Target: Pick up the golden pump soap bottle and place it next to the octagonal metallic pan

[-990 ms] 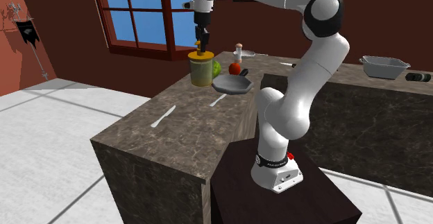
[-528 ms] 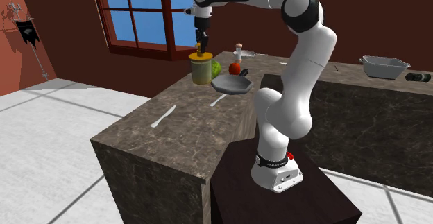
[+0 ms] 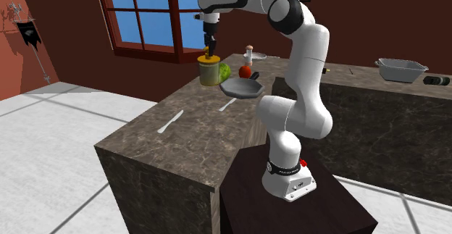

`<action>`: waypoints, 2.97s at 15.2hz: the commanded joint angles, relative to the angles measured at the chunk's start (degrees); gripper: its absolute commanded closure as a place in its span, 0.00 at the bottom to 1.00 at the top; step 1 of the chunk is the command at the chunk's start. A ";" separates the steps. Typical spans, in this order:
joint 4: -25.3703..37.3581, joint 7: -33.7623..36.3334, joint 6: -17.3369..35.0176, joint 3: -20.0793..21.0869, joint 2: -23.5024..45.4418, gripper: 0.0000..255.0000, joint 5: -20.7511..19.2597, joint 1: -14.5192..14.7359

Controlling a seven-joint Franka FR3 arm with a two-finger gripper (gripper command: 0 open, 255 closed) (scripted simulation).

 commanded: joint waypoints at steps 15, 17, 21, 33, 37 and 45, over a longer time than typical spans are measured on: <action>-1.74 2.24 7.00 -8.07 -8.38 1.00 -7.73 7.98; -3.05 2.51 8.36 -8.32 -8.67 1.00 -8.11 7.80; -5.46 3.11 10.99 -8.98 -9.35 1.00 -9.00 7.66; -6.52 3.43 12.22 -9.36 -9.73 0.00 -9.48 7.68; -5.44 2.95 10.75 -8.69 -9.06 0.00 -8.73 7.32; -1.91 1.74 6.43 -7.17 -7.44 0.00 -6.92 6.75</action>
